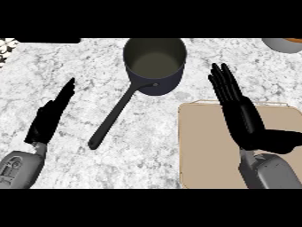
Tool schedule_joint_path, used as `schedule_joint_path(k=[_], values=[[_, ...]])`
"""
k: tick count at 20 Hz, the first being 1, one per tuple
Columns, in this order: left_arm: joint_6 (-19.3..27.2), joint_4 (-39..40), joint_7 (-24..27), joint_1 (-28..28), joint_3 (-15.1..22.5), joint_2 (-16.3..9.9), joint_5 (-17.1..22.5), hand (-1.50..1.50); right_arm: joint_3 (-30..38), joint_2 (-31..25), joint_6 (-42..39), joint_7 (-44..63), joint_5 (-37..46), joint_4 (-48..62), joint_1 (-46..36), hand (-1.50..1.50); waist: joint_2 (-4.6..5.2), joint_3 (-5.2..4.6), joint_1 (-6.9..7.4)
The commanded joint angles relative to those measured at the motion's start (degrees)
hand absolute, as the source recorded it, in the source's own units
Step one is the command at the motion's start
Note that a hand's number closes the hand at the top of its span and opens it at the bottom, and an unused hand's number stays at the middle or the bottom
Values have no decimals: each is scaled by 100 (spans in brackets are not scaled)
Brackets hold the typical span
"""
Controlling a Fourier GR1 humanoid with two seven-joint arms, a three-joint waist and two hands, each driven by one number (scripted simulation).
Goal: Pick the sweet potato from the tray and place it in the pot
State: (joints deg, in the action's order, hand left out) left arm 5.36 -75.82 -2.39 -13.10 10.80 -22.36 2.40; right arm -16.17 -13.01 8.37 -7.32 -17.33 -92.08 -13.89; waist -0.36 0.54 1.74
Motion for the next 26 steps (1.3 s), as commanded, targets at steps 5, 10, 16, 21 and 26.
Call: schedule_joint_path(k=[5,10,16,21,26], values=[[-404,-208,-418,458,53,340,526,0,131,-1088,208,1693,581,112,202,150,-2,-68,-238],[-488,15,-308,709,113,621,740,0,795,-1396,2446,542,2607,245,338,-150,-31,-70,-492],[-672,-157,-418,790,174,663,780,0,423,-987,3126,868,3150,-2000,1085,-150,-11,-65,-320],[-591,-241,-468,833,171,710,667,0,293,-1718,2087,3479,3609,-2623,983,-150,-2,-80,-268],[-661,-93,-562,604,159,833,706,0,839,-2138,1204,5320,2933,-2859,282,-150,30,-71,-210]])
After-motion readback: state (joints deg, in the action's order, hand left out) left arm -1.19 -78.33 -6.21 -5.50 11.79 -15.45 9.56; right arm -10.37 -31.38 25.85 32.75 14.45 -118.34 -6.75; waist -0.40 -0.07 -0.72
